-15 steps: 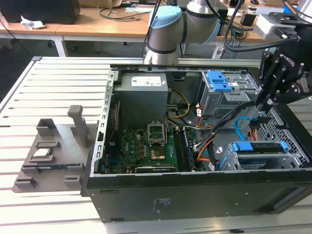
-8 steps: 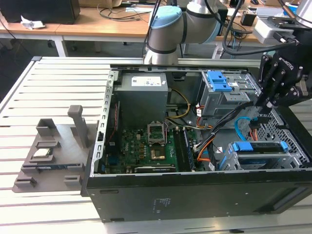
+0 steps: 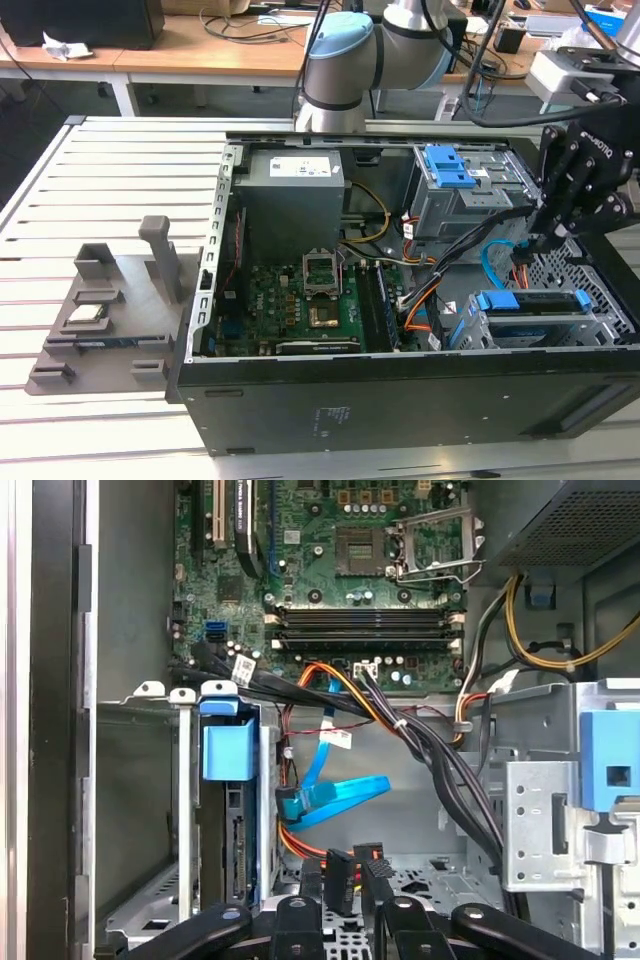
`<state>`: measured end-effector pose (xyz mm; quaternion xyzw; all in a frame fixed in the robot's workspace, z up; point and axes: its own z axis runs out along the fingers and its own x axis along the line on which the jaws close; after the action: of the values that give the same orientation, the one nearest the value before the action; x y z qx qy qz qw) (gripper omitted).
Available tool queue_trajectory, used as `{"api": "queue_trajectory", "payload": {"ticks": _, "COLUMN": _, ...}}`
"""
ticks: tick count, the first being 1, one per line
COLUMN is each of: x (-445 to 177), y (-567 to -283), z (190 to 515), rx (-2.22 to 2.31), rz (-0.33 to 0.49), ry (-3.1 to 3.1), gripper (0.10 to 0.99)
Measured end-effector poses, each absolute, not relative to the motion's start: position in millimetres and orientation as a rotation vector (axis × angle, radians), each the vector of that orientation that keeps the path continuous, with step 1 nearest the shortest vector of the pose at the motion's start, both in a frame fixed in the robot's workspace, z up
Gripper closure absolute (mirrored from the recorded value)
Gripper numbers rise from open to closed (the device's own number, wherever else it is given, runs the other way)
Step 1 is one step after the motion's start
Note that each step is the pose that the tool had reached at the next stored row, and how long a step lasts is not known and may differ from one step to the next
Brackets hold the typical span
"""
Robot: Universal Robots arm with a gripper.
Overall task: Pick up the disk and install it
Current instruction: 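Insert the first disk wire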
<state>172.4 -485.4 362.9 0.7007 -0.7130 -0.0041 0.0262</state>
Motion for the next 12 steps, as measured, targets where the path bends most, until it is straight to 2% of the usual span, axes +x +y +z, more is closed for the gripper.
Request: {"api": "queue_trajectory", "payload": {"ticks": 12, "x": 172.4, "y": -487.3, "z": 352.5, "rx": 2.161, "rz": -0.003, "ry": -2.199, "gripper": 0.800}}
